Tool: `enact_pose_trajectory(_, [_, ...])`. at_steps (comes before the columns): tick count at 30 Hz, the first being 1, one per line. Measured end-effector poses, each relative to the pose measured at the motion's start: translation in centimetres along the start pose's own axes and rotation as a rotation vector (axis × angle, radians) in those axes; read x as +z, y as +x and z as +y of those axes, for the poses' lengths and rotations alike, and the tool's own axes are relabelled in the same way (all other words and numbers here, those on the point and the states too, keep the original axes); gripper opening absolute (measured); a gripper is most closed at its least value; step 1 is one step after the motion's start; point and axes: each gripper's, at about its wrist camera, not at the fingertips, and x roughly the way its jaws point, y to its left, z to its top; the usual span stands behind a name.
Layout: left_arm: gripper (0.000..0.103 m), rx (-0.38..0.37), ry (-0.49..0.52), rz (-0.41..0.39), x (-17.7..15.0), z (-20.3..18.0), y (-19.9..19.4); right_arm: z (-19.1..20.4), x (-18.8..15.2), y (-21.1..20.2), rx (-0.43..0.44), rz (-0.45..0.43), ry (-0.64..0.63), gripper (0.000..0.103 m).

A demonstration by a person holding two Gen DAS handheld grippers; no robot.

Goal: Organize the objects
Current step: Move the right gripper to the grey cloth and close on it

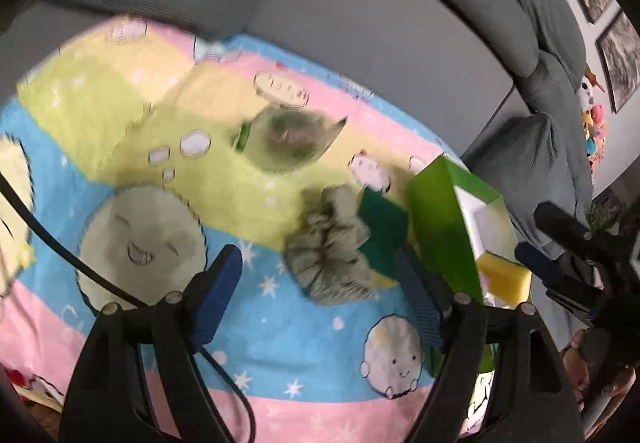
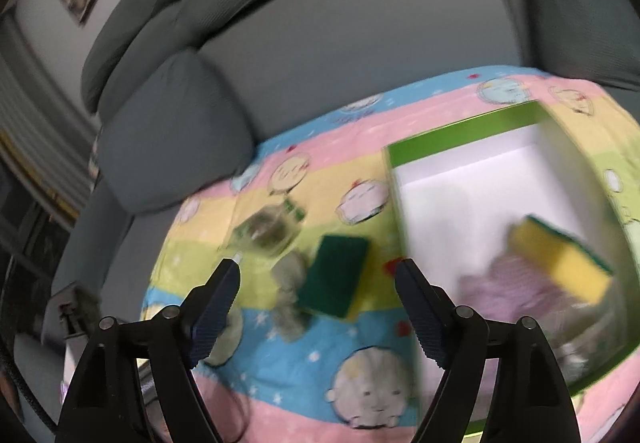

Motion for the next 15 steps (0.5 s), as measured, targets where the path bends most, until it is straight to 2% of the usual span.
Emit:
enact_pose_trajectory(3, [0.078,-0.040,-0.035,0.053,-0.7,1.4,1.7,2.1,-0.7,2.1,0.028,0.056,-0.033,0.081])
enact_pose_trajectory(7, [0.078,-0.036,-0.045,0.095,-1.7,1.9,2.8,3.8,-1.7,4.7,0.006,0.107,-0.067,0.081])
enact_pose_trajectory(12, [0.078,-0.008,-0.059,0.083,-1.6,3.0,2.5,4.3,-2.5,7.7,-0.038,0.170,-0.073,0.080])
enact_pose_trajectory(15, [0.078,0.030,-0.088,0.069,-1.5,4.3,1.7,4.3,-2.9,9.2,-0.055,0.215,-0.071,0.071])
